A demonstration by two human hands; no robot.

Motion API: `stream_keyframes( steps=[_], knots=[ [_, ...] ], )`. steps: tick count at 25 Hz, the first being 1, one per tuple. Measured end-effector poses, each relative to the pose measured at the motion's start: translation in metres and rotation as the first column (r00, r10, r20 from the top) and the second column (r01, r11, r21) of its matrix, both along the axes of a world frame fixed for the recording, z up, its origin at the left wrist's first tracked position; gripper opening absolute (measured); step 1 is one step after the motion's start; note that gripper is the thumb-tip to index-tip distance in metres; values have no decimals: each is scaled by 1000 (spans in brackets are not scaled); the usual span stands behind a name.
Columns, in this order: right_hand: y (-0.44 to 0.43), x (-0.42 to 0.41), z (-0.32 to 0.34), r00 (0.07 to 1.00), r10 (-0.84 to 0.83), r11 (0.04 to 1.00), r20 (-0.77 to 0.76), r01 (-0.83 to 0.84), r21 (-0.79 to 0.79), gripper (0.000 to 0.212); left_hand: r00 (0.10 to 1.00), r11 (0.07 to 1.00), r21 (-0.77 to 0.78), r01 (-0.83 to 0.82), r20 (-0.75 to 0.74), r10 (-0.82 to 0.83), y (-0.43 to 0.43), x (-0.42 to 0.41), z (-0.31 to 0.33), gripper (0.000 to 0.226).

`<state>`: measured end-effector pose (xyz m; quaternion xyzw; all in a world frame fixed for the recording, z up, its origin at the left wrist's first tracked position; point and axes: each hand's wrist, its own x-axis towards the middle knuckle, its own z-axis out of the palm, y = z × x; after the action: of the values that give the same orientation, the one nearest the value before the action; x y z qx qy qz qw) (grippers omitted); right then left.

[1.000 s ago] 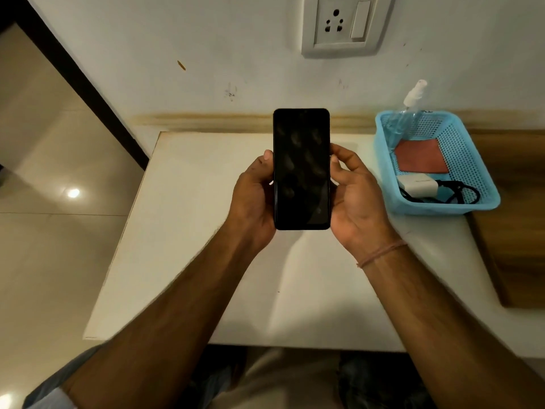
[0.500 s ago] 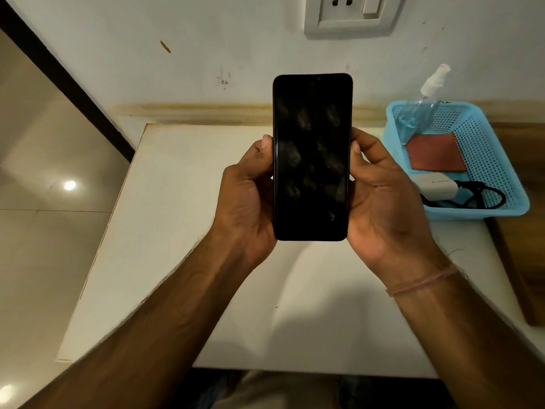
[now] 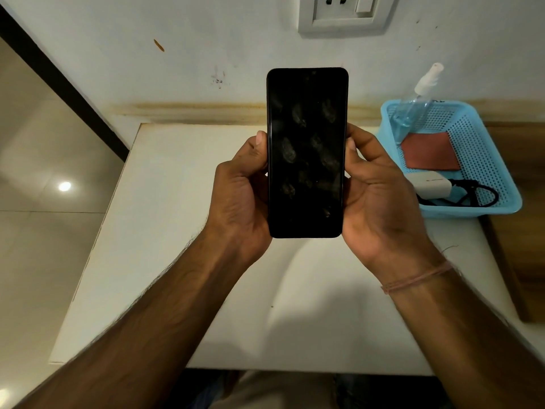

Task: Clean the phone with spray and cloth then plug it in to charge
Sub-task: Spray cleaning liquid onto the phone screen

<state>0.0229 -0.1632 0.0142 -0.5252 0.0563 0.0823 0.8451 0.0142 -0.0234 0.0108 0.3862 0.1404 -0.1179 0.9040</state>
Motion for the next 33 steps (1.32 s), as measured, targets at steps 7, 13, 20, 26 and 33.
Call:
stream_keyframes(
  steps=[7, 13, 20, 26, 33],
  knots=[
    [2, 4, -4, 999, -34, 998, -7, 34, 51, 25, 999, 999, 17, -39, -7, 39, 0, 3, -3, 36],
    [7, 8, -8, 997, -73, 995, -12, 73, 65, 22, 998, 997, 49, -56, -13, 57, 1, 7, -7, 48],
    [8, 12, -14, 996, -82, 996, -20, 82, 36, 23, 998, 996, 70, -60, -23, 62, 1, 9, -12, 46],
    [11, 11, -15, 994, -97, 994, -47, 99, 39, 23, 998, 996, 78, -39, -48, 43, 2, 9, -13, 49],
    [13, 9, -14, 993, -106, 994, -57, 106, 0, 22, 1000, 998, 55, 18, -22, -17, 3, 8, -16, 53]
  ],
)
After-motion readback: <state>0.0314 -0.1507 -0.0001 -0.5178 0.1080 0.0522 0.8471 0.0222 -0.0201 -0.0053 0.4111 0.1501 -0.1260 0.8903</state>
